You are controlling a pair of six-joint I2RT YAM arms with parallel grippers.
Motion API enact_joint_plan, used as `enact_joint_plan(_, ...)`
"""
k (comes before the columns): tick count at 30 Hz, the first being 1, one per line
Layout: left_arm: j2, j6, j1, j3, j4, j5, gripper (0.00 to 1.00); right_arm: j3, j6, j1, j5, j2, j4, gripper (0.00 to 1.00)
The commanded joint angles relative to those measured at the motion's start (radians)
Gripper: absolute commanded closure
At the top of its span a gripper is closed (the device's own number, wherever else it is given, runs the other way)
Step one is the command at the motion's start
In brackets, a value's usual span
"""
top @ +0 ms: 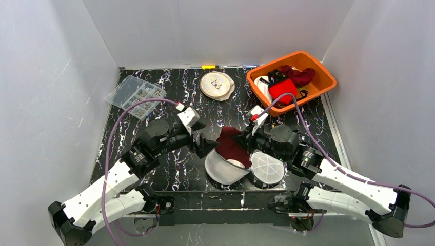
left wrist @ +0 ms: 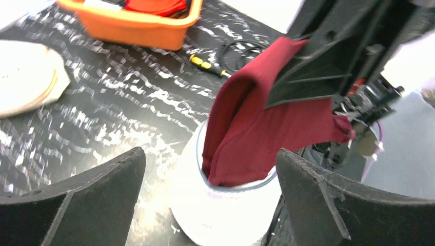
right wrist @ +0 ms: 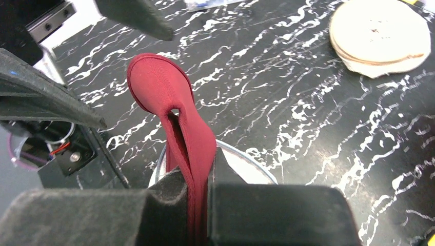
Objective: Unzip the laundry bag and remove the bra
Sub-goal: Pick up the bra from the laundry bag.
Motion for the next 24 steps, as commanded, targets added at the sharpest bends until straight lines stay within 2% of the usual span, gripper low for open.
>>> enact_joint_plan(1,-0.065,-0.227,-0.003,-0.041,-0.01,-0.266,0.03,0.042,0.079,0.0,0.155,-0.02,0.03,0.99)
enact_joint_plan(5,-0.02,-0.458,-0.003,-0.033,-0.074,-0.319,0.03,0.029,0.14,0.001,0.19,-0.001,0.05,0.99)
enact_joint_plan(8,0.059,-0.621,-0.002,-0.025,-0.142,-0.355,0.07,0.011,0.184,0.002,0.203,0.017,0.059,0.99)
enact_joint_plan(11,0.129,-0.731,-0.002,-0.061,-0.104,-0.309,0.11,-0.008,0.222,0.002,0.213,0.028,0.103,0.99)
enact_joint_plan(14,0.169,-0.774,-0.004,-0.09,-0.068,-0.294,0.12,-0.015,0.241,0.003,0.205,0.036,0.118,0.99)
enact_joint_plan(19,0.189,-0.767,-0.006,-0.081,-0.078,-0.284,0.26,-0.017,0.25,0.003,0.214,0.043,0.114,0.99)
enact_joint_plan(22,0.19,-0.752,-0.008,-0.082,-0.098,-0.28,0.4,-0.022,0.253,0.004,0.227,0.041,0.119,0.99)
enact_joint_plan(24,0.19,-0.747,-0.008,-0.096,-0.103,-0.279,0.52,-0.024,0.254,0.004,0.23,0.041,0.123,0.99)
